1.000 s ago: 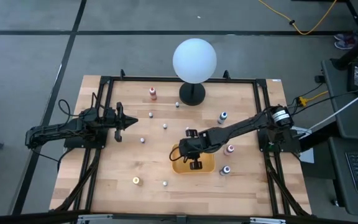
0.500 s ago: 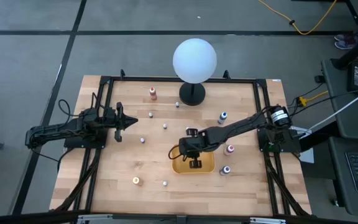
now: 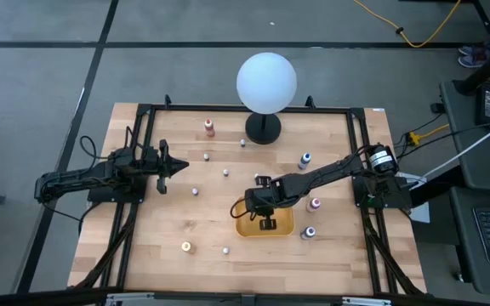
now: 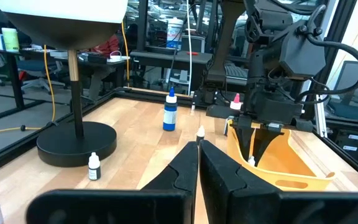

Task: Pick & Place food coloring
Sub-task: Put the small blue food coloring bottle into the yellow bin

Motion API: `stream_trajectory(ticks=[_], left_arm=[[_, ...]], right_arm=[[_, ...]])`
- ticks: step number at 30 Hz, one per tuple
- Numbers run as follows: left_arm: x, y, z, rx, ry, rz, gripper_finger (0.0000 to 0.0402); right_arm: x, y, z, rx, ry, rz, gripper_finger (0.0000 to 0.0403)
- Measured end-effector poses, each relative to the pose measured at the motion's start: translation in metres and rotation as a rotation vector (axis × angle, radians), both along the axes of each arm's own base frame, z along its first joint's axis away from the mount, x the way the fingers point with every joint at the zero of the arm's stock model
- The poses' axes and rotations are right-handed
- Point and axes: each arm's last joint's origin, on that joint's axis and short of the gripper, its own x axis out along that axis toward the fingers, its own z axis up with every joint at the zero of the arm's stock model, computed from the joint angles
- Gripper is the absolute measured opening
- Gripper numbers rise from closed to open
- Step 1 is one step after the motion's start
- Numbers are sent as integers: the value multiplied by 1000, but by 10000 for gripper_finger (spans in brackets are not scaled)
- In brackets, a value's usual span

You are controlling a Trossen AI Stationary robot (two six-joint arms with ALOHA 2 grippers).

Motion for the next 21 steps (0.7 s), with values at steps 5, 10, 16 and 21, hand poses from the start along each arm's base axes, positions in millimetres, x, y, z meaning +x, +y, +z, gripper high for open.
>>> stream_trajectory(ticks=[5, 10, 16, 21], left_arm=[[0, 0, 0, 0, 0, 0, 10], [0, 0, 0, 0, 0, 0, 8], [0, 0, 0, 0, 0, 0, 11], [0, 0, 0, 0, 1, 0, 13]], right_arm=[[0, 0, 0, 1, 0, -3, 86], [0, 0, 0, 2, 0, -3, 99], [0, 0, 0, 1, 0, -3, 100], [0, 0, 0, 1, 0, -2, 101]])
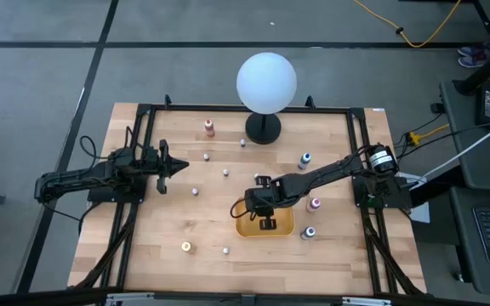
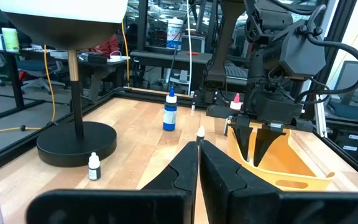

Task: Pick & Place food coloring
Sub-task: Put the small blue food coloring bottle into the yellow bin, then put the small pink food coloring bottle into the yellow bin

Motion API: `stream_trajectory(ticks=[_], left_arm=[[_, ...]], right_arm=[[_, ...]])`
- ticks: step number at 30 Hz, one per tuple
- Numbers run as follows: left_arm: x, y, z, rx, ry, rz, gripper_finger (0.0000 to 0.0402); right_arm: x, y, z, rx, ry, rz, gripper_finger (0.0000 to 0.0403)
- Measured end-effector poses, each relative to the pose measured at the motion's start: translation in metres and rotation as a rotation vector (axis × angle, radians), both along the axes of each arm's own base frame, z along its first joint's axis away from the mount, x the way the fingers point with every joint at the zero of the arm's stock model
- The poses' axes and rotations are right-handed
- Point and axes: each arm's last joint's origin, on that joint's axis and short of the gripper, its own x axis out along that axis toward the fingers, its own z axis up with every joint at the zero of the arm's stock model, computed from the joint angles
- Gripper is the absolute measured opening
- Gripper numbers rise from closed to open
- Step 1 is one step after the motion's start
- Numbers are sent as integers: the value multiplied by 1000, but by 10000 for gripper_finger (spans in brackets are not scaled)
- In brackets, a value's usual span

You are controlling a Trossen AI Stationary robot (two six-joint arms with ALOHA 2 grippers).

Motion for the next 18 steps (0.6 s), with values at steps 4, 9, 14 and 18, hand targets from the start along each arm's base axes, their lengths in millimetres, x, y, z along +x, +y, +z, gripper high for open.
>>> stream_trajectory(ticks=[4, 9, 14, 18], left_arm=[[0, 0, 0, 0, 0, 0, 10], [0, 0, 0, 0, 0, 0, 13], [0, 0, 0, 0, 0, 0, 10], [0, 0, 0, 0, 0, 0, 9]], right_arm=[[0, 0, 0, -2, -1, 5, 101], [1, 0, 4, -10, -3, 24, 102], [6, 1, 17, -10, -15, 28, 121], [10, 4, 33, -7, -17, 27, 150]])
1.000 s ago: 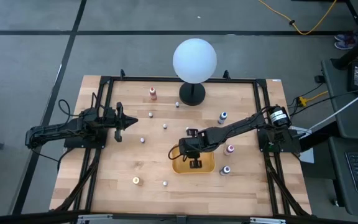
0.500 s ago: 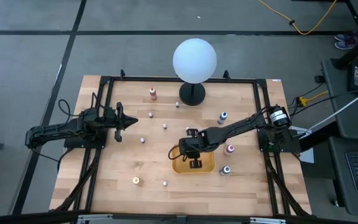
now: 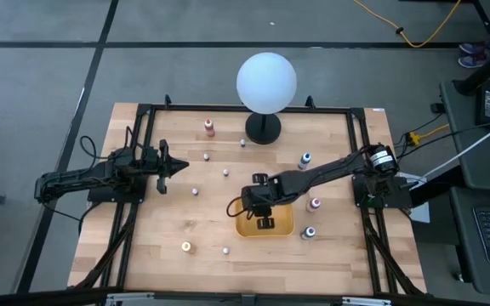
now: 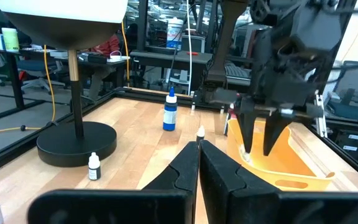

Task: Pick & Place food coloring
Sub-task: Put the small pink food coloring bottle into the yellow bin

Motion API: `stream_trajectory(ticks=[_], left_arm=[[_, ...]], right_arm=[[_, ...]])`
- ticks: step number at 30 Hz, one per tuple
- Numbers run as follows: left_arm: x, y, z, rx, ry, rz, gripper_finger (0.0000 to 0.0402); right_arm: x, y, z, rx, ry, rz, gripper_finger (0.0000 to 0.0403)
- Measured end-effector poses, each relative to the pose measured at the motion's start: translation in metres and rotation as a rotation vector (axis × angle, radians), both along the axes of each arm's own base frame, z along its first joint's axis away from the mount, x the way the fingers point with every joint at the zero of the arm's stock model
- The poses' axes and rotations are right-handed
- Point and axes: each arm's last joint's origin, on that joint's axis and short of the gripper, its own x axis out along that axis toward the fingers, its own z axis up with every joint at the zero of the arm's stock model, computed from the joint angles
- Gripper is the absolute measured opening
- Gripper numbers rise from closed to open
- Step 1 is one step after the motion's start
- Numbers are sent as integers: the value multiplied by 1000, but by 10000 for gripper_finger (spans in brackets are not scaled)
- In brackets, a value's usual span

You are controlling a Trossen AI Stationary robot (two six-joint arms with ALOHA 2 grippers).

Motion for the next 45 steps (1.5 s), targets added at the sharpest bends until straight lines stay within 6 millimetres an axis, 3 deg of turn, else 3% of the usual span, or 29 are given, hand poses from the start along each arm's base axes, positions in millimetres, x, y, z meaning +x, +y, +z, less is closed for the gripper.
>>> stream_trajectory(ticks=[3, 9, 14, 25, 29, 34, 45], left_arm=[[0, 0, 0, 0, 0, 0, 8], [0, 0, 0, 0, -1, 0, 11], [0, 0, 0, 0, 0, 0, 12], [0, 0, 0, 0, -1, 0, 8], [0, 0, 0, 0, -1, -1, 9], [0, 0, 0, 0, 0, 0, 12], [0, 0, 0, 0, -1, 0, 8]], right_arm=[[2, 9, 14, 0, -15, 24, 165], [5, 56, 48, -10, -161, 221, 167], [8, 85, 66, 21, -235, 259, 162], [51, 122, 46, -62, -119, 418, 162], [71, 124, 33, -83, -105, 479, 162], [90, 116, 23, 18, -89, 499, 162], [93, 113, 9, 149, -44, 549, 162]])
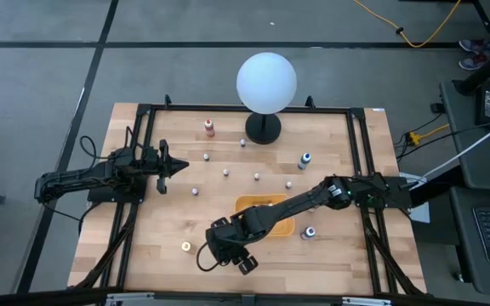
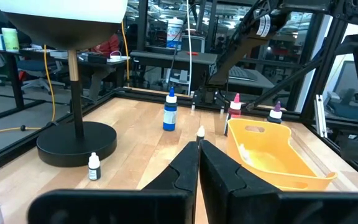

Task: Pick & Place food coloring
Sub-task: Put the small pink food coloring bottle into the yellow bin

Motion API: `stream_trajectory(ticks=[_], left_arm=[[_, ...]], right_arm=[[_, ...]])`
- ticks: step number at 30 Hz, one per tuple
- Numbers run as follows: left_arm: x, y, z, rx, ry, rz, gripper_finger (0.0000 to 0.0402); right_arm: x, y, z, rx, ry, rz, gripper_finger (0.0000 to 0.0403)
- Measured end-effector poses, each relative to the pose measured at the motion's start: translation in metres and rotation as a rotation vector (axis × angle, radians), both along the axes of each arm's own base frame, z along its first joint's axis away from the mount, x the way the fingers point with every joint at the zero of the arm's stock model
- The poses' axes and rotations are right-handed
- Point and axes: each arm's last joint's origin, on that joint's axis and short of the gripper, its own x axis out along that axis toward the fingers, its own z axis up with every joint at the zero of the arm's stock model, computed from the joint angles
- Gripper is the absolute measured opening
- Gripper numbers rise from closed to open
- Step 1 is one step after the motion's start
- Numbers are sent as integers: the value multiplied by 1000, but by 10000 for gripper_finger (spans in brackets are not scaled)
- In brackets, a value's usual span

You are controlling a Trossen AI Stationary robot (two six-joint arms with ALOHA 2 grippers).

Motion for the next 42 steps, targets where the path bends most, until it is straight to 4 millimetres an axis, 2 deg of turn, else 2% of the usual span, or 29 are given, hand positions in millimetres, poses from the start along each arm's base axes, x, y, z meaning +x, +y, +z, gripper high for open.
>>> stream_trajectory(ticks=[9, 27, 38, 42], left_arm=[[0, 0, 0, 0, 0, 0, 13], [0, 0, 0, 0, 0, 0, 8], [0, 0, 0, 0, -1, 0, 13], [0, 0, 0, 0, -1, 0, 10]], right_arm=[[4, -13, -1, -143, -45, -43, 162], [1, -3, -4, -177, -55, -68, 162], [6, 3, -39, -158, 25, -84, 162], [5, 7, -41, -152, 31, -75, 162]])
